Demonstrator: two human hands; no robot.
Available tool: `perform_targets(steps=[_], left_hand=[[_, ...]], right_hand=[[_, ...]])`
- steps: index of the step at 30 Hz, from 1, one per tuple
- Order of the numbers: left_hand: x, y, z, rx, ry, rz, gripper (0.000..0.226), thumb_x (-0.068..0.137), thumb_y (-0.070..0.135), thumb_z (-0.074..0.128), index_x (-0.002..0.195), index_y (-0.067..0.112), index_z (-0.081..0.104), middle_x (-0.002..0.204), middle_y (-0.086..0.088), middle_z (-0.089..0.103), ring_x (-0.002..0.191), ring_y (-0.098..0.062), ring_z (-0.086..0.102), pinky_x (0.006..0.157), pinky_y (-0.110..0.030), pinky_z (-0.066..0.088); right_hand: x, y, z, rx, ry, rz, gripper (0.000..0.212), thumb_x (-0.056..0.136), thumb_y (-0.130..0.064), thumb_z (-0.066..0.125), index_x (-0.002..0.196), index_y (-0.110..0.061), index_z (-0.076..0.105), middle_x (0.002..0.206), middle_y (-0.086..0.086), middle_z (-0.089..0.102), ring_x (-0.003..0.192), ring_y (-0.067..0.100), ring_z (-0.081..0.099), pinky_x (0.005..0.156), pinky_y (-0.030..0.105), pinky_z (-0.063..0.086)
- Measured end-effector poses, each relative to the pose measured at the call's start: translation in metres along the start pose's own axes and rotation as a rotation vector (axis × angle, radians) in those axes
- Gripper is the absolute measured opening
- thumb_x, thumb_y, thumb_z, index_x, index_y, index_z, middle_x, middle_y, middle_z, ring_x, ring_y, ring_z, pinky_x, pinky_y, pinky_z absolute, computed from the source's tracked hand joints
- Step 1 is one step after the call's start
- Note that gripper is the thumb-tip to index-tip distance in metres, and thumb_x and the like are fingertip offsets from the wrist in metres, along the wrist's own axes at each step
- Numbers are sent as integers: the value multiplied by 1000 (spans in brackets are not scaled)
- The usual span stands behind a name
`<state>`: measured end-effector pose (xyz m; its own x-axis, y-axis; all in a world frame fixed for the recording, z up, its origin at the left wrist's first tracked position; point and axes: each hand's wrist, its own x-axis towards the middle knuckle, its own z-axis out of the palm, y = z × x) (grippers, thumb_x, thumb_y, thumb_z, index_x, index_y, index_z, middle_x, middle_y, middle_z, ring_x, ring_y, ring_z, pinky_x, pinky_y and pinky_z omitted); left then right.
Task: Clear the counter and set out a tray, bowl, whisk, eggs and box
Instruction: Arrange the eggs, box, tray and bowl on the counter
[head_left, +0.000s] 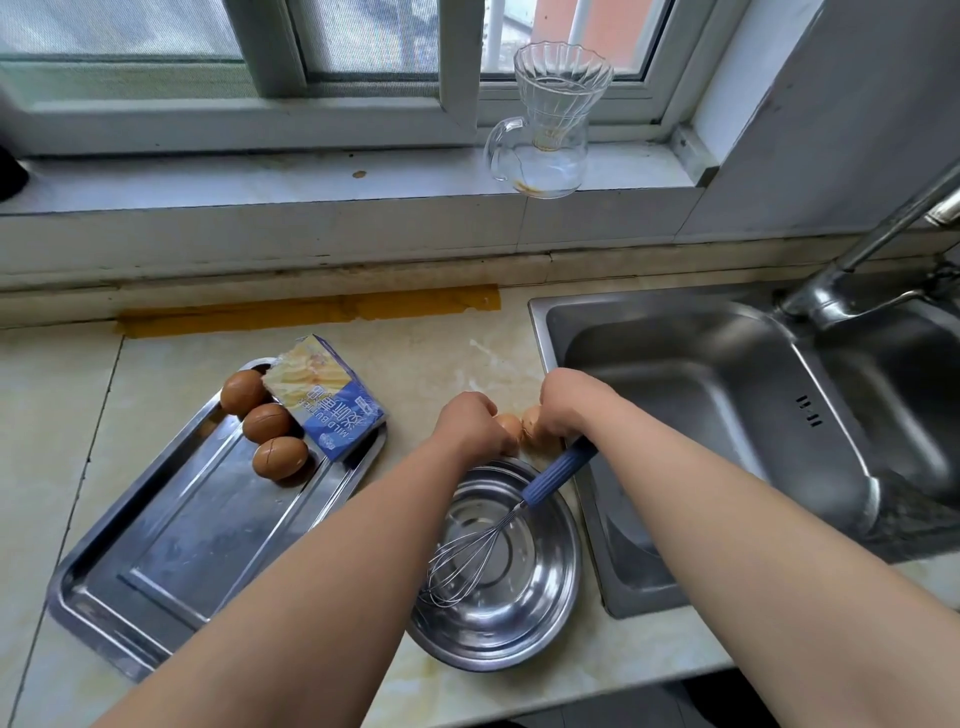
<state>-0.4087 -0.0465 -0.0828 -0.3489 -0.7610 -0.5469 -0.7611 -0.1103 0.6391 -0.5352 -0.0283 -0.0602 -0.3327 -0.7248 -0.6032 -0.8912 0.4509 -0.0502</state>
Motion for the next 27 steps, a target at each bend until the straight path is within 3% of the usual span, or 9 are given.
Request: perform_targets(steps=[1,3,7,12,14,19,24,27], left_hand=[[0,0,0,-1,8,-2,43,75,19,74,114,4,63,113,-12,65,104,-26,62,90,-34,51],[-1,0,-3,0,23,-3,54,77,21,73,125,3,57,119,-12,65,108,-27,61,90,-32,50],[-4,0,-7,11,22,-1,53,79,23,73,125,2,57,118,-12,65,108,-26,61,89,-31,49],[-6,1,-8,46,26,17,32,81,20,69,108,3,64,91,-6,56,87,-23,56,87,-36,51],[-5,0,-8,55,31,18,32,82,21,68,109,4,63,95,-7,58,90,-23,58,87,-35,51],[-7,-2,-13,69,59,34,49,87,25,66,129,2,55,128,-12,61,116,-26,58,96,-33,47],[-15,-11,-35,14,172,29,47,88,25,62,130,5,56,128,-12,62,116,-26,58,99,-35,48],[-21,-23,-59,-36,252,6,43,89,23,57,129,6,56,128,-11,62,115,-26,59,95,-31,47]], right_hand=[[0,0,-1,1,5,-1,12,78,-9,58,68,-12,52,69,5,55,65,24,56,63,32,49],[-1,0,-2,9,9,-2,12,78,-10,59,69,-13,52,69,4,55,66,24,57,64,31,50],[-5,-1,-4,20,16,-1,9,77,-10,62,72,-13,55,71,4,56,70,24,59,67,31,52],[-9,-2,-6,30,11,9,10,76,-11,64,86,-10,62,79,6,59,72,25,60,69,31,52],[-10,-3,-7,38,17,11,11,77,-11,64,87,-10,63,78,5,59,71,24,60,69,31,52],[-12,-7,-8,69,48,2,13,79,-13,65,92,-11,64,89,6,63,79,23,63,76,32,56],[-18,-26,-15,156,170,-58,32,84,-16,67,115,-12,62,109,7,66,95,24,65,81,30,54],[-23,-50,-18,220,246,-126,30,86,-16,64,116,-12,63,111,8,66,96,24,65,81,31,54]])
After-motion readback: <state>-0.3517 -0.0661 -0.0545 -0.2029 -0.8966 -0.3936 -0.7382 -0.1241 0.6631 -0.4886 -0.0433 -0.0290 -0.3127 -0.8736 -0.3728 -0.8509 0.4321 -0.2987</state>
